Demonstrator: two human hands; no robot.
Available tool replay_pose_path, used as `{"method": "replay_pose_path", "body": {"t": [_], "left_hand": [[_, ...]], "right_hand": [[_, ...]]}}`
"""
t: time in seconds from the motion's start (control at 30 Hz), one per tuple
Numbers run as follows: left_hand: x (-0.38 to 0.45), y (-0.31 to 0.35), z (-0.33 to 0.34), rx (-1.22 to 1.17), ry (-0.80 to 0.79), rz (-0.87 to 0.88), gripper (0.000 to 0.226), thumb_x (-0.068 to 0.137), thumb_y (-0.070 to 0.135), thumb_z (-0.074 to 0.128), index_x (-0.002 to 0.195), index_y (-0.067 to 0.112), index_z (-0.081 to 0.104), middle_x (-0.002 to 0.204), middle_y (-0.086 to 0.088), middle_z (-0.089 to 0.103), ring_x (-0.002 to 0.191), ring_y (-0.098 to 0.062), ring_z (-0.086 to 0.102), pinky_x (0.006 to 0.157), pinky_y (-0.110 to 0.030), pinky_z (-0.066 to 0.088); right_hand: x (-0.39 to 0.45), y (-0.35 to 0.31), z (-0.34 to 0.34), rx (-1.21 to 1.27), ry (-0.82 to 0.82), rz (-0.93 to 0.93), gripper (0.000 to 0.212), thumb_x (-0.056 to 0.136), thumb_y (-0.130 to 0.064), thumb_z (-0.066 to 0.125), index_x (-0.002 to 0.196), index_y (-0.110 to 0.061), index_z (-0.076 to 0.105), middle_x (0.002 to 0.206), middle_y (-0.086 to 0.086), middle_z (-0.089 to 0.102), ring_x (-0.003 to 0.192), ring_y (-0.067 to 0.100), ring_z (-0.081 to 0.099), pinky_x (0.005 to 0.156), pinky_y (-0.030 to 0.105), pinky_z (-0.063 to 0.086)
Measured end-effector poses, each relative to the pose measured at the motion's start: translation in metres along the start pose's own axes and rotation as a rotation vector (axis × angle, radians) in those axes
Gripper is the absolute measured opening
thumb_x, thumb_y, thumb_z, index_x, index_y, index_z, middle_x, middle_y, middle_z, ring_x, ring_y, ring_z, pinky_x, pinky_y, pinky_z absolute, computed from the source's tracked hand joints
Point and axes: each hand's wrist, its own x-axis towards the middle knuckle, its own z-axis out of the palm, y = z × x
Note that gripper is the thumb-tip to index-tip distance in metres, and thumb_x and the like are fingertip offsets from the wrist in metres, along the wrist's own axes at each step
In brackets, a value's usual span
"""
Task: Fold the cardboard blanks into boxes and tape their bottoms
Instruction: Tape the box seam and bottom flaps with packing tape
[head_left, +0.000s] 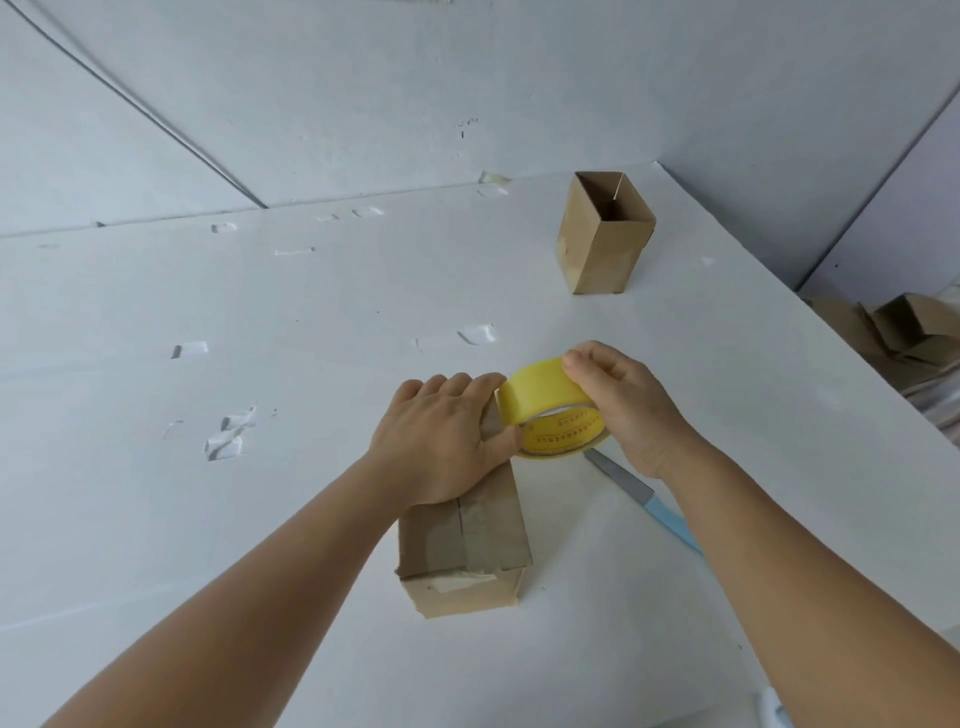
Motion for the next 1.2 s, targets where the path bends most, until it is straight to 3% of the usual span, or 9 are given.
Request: {"method": "replay_pose_path", "body": {"t": [0.1, 0.23, 0.33, 0.47, 0.57, 0.8, 0.9, 1.0, 1.2], "left_hand": [[-0.001, -0.001, -0.002, -0.016, -0.029, -0.021, 0.062, 0.09, 0.066, 0.029, 0.144, 0.034, 0.026, 0.131, 0.007, 0.049, 0.125, -0.017, 0.039, 0.103, -0.03, 0.022], [-0.001, 0.002, -0.004, -0.024, -0.078, -0.039, 0.06, 0.091, 0.061, 0.031, 0.145, 0.036, 0.024, 0.135, 0.009, 0.046, 0.128, -0.015, 0.036, 0.106, -0.03, 0.019], [0.001, 0.005, -0.008, -0.043, -0.142, -0.044, 0.059, 0.09, 0.062, 0.032, 0.143, 0.036, 0.026, 0.135, 0.009, 0.045, 0.128, -0.014, 0.035, 0.106, -0.03, 0.018], [0.008, 0.006, -0.034, -0.055, -0.388, -0.061, 0.069, 0.086, 0.071, 0.027, 0.146, 0.037, 0.021, 0.144, 0.007, 0.038, 0.136, -0.017, 0.029, 0.11, -0.035, 0.016], [0.036, 0.019, -0.049, -0.061, -0.392, 0.01, 0.053, 0.096, 0.056, 0.028, 0.145, 0.035, 0.029, 0.141, 0.009, 0.045, 0.135, -0.017, 0.031, 0.112, -0.037, 0.019], [0.089, 0.038, -0.035, -0.256, -0.71, 0.063, 0.03, 0.086, 0.031, 0.062, 0.115, 0.029, 0.063, 0.08, 0.012, 0.072, 0.076, -0.002, 0.065, 0.079, -0.021, 0.049], [0.091, 0.035, -0.026, -0.443, -0.694, -0.004, 0.025, 0.082, 0.024, 0.069, 0.106, 0.028, 0.066, 0.076, 0.008, 0.074, 0.07, -0.003, 0.066, 0.078, -0.023, 0.053], [0.09, 0.032, -0.02, -0.521, -0.634, -0.038, 0.019, 0.081, 0.022, 0.07, 0.1, 0.027, 0.069, 0.08, 0.003, 0.075, 0.072, -0.006, 0.066, 0.079, -0.025, 0.054], [0.083, 0.023, -0.017, -0.57, -0.552, -0.068, 0.011, 0.083, 0.019, 0.068, 0.09, 0.026, 0.074, 0.076, 0.003, 0.074, 0.068, -0.005, 0.065, 0.068, -0.019, 0.05]], "right_hand": [[0.01, -0.007, -0.001, -0.16, -0.014, -0.053, 0.021, 0.089, -0.03, 0.061, 0.07, -0.02, 0.063, 0.066, -0.008, 0.054, 0.066, 0.006, 0.049, 0.065, 0.023, 0.04], [0.012, 0.011, -0.014, -0.615, -0.084, 0.096, 0.018, 0.08, -0.039, 0.065, 0.073, -0.023, 0.065, 0.071, -0.006, 0.063, 0.074, 0.013, 0.058, 0.064, 0.026, 0.044], [0.012, 0.017, -0.014, -0.673, -0.048, 0.1, 0.018, 0.078, -0.043, 0.065, 0.074, -0.026, 0.064, 0.075, -0.007, 0.062, 0.079, 0.015, 0.059, 0.068, 0.029, 0.046], [0.012, 0.008, -0.018, -0.699, -0.052, 0.03, 0.02, 0.08, -0.046, 0.063, 0.077, -0.026, 0.063, 0.081, -0.005, 0.062, 0.08, 0.014, 0.057, 0.071, 0.032, 0.047], [0.01, 0.003, -0.021, -0.727, -0.07, -0.025, 0.022, 0.083, -0.045, 0.061, 0.083, -0.024, 0.064, 0.086, -0.004, 0.06, 0.082, 0.014, 0.055, 0.073, 0.033, 0.046], [0.01, -0.005, -0.023, -0.858, -0.09, -0.177, 0.033, 0.095, -0.036, 0.045, 0.082, -0.013, 0.064, 0.077, 0.002, 0.058, 0.08, 0.02, 0.053, 0.068, 0.033, 0.042], [0.007, -0.006, -0.027, -0.915, -0.065, -0.223, 0.031, 0.095, -0.035, 0.044, 0.085, -0.014, 0.064, 0.081, 0.001, 0.059, 0.083, 0.02, 0.053, 0.068, 0.029, 0.037], [-0.001, -0.003, -0.03, -0.839, -0.024, -0.175, 0.026, 0.092, -0.04, 0.05, 0.106, -0.021, 0.06, 0.103, -0.005, 0.059, 0.097, 0.013, 0.05, 0.079, 0.025, 0.04], [-0.022, 0.011, -0.03, -0.725, 0.064, -0.11, 0.095, 0.079, -0.048, 0.069, 0.151, -0.023, 0.013, 0.155, -0.005, 0.021, 0.141, 0.015, 0.018, 0.109, 0.026, 0.019]]}}
